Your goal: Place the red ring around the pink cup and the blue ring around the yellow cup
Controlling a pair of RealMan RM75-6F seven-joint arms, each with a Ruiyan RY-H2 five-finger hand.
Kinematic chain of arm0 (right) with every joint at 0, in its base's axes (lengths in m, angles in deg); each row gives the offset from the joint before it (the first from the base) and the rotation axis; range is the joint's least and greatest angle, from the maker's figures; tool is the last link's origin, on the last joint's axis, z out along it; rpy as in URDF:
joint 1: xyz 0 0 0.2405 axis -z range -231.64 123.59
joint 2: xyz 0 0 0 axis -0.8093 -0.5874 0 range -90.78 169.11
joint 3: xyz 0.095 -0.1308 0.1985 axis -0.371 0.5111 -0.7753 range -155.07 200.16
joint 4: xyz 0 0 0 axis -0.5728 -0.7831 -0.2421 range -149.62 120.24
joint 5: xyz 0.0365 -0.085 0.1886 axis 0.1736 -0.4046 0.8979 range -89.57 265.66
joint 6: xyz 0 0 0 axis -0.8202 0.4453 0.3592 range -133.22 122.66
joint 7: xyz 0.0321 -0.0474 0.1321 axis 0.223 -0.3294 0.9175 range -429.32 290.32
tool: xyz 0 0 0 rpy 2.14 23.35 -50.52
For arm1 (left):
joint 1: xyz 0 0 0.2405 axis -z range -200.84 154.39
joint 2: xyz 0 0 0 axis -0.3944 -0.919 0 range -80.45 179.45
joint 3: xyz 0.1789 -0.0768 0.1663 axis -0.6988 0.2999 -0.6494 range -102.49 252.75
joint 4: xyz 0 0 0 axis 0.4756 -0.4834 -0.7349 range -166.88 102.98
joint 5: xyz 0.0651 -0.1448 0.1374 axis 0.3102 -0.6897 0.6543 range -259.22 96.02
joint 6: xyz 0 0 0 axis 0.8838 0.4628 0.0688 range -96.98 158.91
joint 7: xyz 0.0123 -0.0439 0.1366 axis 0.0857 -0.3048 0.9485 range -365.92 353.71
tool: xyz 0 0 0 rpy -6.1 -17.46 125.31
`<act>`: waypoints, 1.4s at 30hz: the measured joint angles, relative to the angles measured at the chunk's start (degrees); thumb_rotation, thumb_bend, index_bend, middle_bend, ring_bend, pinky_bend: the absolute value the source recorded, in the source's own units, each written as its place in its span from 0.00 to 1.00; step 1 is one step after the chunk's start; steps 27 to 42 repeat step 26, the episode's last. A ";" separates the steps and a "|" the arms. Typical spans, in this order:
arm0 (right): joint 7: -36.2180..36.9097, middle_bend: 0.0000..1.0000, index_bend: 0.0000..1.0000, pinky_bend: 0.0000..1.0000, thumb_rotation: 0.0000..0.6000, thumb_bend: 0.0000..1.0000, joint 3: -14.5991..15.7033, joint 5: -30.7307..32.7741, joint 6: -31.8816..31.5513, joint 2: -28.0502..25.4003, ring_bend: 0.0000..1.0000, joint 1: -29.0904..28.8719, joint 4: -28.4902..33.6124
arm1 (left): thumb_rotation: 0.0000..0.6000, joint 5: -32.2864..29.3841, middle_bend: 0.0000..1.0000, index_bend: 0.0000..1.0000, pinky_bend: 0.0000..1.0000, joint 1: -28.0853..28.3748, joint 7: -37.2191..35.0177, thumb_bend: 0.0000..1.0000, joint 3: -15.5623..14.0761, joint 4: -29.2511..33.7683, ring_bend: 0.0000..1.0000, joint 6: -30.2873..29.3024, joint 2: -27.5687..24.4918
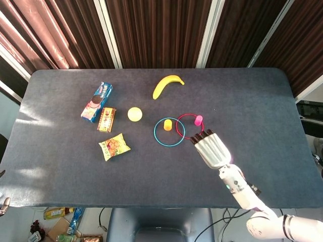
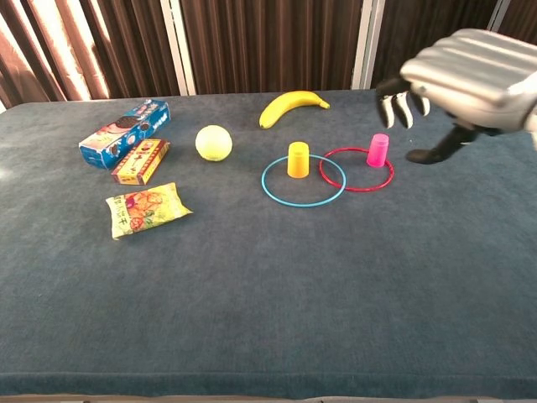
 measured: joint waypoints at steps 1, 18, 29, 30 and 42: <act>1.73 0.43 0.51 0.42 1.00 0.29 1.33 -3.15 -3.88 -0.02 0.36 2.77 -0.80 | 1.00 0.02 0.00 0.03 0.13 -0.03 0.24 0.42 0.05 0.25 0.00 -0.19 -0.09; 17.27 0.11 0.18 0.09 1.00 0.29 9.55 -0.90 -17.52 -6.77 0.07 24.74 -1.79 | 1.00 0.11 0.00 0.05 0.13 0.37 6.29 0.42 0.03 5.97 0.00 0.36 -1.86; 18.20 0.11 0.18 0.09 1.00 0.29 8.81 -1.23 -15.52 -6.50 0.07 24.99 -1.83 | 1.00 -0.02 0.00 0.06 0.13 0.40 6.24 0.42 0.06 5.99 0.00 0.35 -1.83; 18.20 0.11 0.18 0.09 1.00 0.29 8.81 -1.23 -15.52 -6.50 0.07 24.99 -1.83 | 1.00 -0.02 0.00 0.06 0.13 0.40 6.24 0.42 0.06 5.99 0.00 0.35 -1.83; 18.20 0.11 0.18 0.09 1.00 0.29 8.81 -1.23 -15.52 -6.50 0.07 24.99 -1.83 | 1.00 -0.02 0.00 0.06 0.13 0.40 6.24 0.42 0.06 5.99 0.00 0.35 -1.83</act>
